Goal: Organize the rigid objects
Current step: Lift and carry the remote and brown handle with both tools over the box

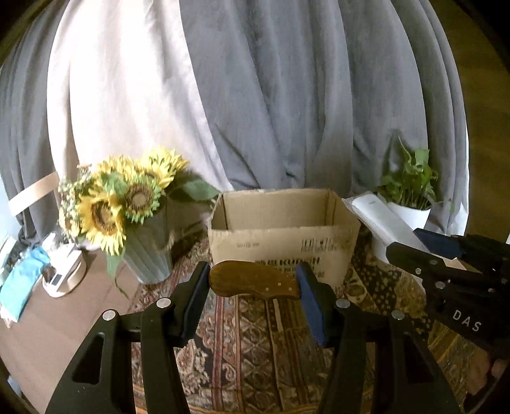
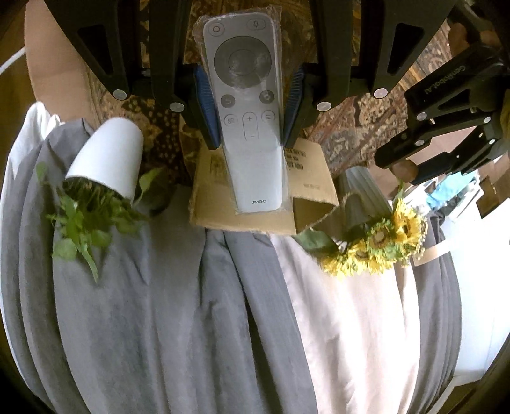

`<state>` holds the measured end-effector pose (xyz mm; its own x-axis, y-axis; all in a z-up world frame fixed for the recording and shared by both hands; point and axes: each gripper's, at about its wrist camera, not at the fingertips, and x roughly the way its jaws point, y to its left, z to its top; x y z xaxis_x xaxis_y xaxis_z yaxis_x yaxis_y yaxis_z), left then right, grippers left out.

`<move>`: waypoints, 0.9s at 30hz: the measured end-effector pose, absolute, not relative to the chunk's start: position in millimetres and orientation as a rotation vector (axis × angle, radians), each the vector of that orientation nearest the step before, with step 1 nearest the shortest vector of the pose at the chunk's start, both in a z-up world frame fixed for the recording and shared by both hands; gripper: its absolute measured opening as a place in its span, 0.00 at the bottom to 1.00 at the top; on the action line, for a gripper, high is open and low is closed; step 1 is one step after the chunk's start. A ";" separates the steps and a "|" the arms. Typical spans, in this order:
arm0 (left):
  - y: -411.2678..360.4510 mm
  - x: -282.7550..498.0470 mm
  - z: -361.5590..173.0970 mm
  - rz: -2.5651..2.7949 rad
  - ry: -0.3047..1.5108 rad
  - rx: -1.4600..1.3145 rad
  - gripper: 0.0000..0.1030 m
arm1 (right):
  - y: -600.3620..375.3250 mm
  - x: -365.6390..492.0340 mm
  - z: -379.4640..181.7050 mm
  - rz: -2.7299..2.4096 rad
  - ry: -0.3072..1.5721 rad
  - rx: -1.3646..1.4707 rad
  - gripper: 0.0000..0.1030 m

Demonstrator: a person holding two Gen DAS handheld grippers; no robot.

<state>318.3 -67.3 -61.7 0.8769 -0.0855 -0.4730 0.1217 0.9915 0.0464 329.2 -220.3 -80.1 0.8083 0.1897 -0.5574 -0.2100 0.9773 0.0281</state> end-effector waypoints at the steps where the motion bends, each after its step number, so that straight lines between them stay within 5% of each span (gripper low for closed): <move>1: -66.9 321.1 -59.0 -0.110 0.485 0.077 0.53 | -219.3 331.7 -77.5 0.216 0.586 -0.036 0.40; 27: -70.5 420.7 -23.3 -0.146 0.455 0.135 0.53 | -197.4 414.5 -35.0 0.265 0.496 -0.151 0.40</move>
